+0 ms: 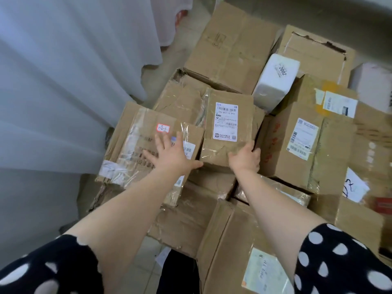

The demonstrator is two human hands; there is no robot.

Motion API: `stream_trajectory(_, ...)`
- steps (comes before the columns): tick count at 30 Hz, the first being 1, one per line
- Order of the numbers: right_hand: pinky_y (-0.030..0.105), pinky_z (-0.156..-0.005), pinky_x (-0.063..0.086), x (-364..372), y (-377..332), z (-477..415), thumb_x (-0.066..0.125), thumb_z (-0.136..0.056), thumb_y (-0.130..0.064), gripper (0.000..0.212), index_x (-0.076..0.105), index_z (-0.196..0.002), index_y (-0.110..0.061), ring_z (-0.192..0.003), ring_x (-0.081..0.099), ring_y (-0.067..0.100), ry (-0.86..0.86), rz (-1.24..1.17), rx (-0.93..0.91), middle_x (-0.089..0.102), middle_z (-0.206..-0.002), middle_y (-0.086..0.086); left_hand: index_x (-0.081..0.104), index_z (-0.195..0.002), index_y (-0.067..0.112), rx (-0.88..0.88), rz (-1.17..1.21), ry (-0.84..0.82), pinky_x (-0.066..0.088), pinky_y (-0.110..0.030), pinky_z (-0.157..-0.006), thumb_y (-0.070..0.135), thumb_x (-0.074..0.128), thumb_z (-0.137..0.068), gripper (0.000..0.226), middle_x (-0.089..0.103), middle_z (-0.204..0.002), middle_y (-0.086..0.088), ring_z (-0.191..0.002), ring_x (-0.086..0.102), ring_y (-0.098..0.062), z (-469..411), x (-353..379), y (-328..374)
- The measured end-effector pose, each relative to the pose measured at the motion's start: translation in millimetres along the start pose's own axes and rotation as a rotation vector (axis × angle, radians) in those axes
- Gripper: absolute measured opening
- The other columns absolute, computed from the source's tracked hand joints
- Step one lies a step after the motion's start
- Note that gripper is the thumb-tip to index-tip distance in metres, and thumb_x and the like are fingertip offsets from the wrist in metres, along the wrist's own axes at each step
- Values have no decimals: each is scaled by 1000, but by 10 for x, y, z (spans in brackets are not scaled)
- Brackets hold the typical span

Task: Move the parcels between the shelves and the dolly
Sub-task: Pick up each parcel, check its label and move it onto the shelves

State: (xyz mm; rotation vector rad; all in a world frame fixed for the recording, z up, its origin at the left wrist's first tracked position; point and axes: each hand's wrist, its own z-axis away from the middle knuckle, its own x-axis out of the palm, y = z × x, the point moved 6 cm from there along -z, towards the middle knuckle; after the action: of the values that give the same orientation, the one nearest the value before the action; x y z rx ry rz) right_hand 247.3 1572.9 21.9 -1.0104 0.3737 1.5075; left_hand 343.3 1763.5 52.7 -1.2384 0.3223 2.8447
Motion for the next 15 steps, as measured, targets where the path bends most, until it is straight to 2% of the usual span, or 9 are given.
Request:
stream_trajectory(3, 47, -104, 39, 36, 123, -106, 63, -89, -30, 87, 5, -150, -9, -128, 44, 37, -121, -39, 41, 40, -144, 20, -8, -152, 25, 28, -63, -47, -1, -64, -111, 63, 66, -75, 113, -17, -159, -9, -145, -19, -28, 15, 219, 105)
stream_trajectory(8, 37, -93, 45, 104, 184, 8, 69, -84, -34, 83, 19, -143, -4, -114, 57, 34, -259, 72, 46, 55, -129, 17, -10, -152, 19, 12, -97, -78, 12, -57, -113, 37, 76, -78, 115, -25, -157, -8, -145, -17, -29, -56, 366, 16)
stream_trajectory(12, 43, -94, 50, 176, 200, 48, 72, -82, -24, 100, 0, -148, -5, -106, 63, 34, -307, 28, 80, 58, -126, 15, -7, -153, 19, 50, -182, 26, 17, -49, -116, 10, 62, -87, 95, -22, -158, -8, -147, -13, -28, -105, 326, -136)
stream_trajectory(15, 39, -96, 47, 164, 172, 112, 68, -86, -21, 107, -18, -150, -15, -116, 55, 34, -292, -3, 43, 46, -138, 15, -8, -153, 20, 80, -169, 26, 13, -43, -119, 16, 62, -89, 95, -21, -158, -8, -147, -13, -27, -85, 326, -209)
